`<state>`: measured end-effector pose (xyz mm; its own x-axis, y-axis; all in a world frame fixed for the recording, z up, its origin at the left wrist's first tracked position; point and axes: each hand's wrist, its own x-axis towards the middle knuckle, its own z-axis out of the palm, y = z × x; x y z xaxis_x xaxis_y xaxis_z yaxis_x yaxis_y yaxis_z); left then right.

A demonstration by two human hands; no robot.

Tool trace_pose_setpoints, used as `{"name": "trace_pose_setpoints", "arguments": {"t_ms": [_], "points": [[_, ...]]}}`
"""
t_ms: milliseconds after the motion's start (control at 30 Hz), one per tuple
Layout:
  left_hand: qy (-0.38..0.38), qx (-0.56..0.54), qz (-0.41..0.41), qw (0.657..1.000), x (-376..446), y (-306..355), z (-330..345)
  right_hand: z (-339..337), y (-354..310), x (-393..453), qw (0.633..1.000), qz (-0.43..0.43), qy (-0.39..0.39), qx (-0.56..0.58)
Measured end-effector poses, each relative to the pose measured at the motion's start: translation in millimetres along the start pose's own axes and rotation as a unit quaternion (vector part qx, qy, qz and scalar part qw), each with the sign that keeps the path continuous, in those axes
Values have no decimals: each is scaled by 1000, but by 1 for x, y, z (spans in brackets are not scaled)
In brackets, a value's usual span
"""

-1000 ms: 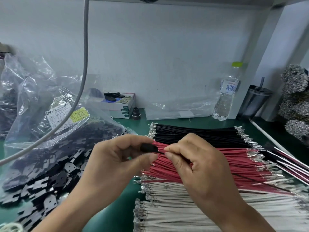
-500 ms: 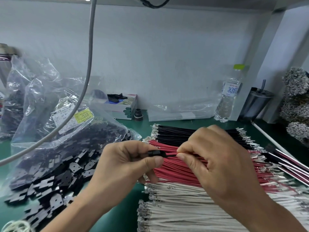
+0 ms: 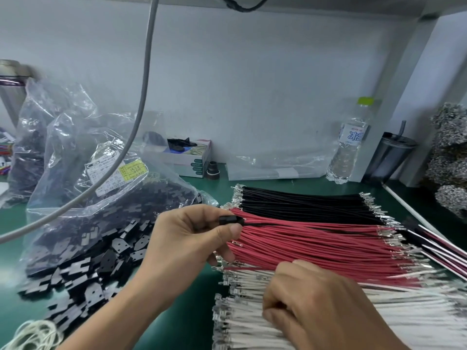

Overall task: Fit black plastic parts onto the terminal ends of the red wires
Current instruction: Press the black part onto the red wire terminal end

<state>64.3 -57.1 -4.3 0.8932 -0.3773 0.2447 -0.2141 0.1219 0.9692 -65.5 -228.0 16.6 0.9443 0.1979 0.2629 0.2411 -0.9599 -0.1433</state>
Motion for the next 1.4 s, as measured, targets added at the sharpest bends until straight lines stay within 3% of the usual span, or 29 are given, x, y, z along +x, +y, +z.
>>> {"name": "trace_pose_setpoints", "arguments": {"t_ms": [133, 233, 333, 533, 633, 800, 1000, 1400], "points": [[-6, 3, 0, 1000, 0, -2, -1, 5, 5, -4, 996, 1, 84, 25], [-8, -2, -1, 1000, 0, -3, -1, 1, 15, -1, 983, 42, 102, 144], [-30, -16, 5, 999, -1, -2, 0, -12, 23, 8, 967, 36, 156, 196], [-32, -36, 3, 999, -3, 1, 1, -48, 32, 24, 946, 2, 319, 64], [-32, -46, -10, 998, -2, 1, 1, -32, 27, 25, 953, -25, 302, 21], [-42, -71, -18, 996, -1, 1, 2, -2, 26, 21, 950, 20, 295, 105], [-52, -67, -13, 996, -3, 2, 5, 3, 23, 19, 950, 37, 290, 106], [-67, 45, 16, 997, -8, 0, 9, 12, 18, 23, 956, 34, 274, 98]]}}
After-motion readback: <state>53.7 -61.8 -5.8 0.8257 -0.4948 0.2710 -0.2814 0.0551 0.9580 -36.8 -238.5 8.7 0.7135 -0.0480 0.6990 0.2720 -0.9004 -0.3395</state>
